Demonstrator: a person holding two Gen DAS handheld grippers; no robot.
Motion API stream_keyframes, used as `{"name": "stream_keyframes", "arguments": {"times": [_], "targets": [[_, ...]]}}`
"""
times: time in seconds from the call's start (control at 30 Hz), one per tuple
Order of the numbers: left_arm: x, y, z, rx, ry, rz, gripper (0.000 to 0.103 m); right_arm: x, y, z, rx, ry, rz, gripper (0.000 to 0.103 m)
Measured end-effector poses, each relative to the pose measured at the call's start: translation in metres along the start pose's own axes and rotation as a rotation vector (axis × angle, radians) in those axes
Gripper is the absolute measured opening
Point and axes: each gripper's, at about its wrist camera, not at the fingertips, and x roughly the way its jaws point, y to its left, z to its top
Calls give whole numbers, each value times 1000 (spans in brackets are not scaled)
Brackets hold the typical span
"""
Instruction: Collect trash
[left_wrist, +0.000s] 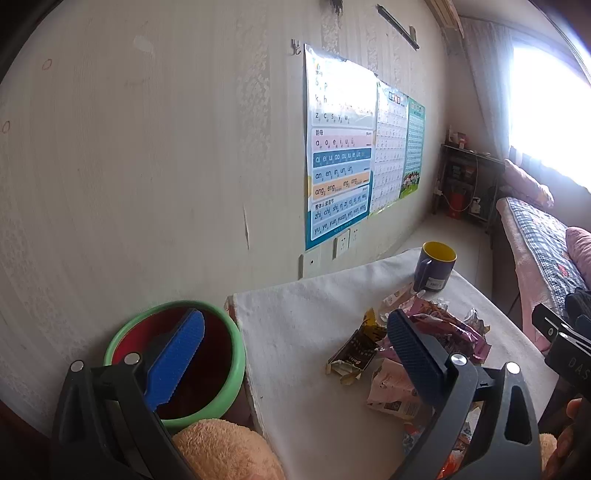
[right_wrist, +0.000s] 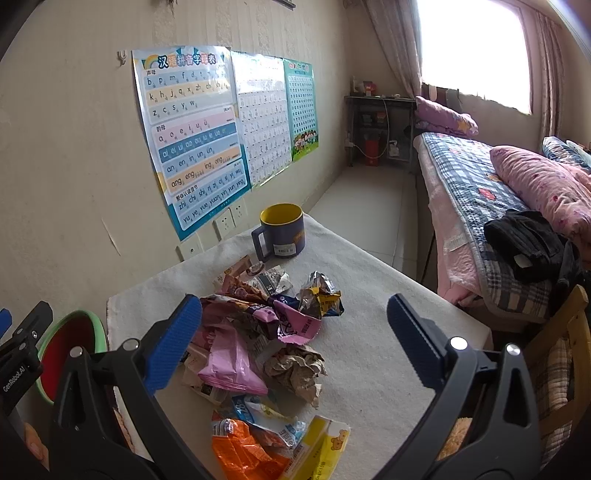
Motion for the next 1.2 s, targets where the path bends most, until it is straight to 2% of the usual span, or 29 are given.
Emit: {"name": "stream_keyframes", "arguments": {"times": [0.73,1.2], "targets": [[5,6,1,3,44,53,95,2,-8,-2,15,0,-12,99],[9,7,0,4,63,56,95,3,-8,-5,14,4,-13,99]]}}
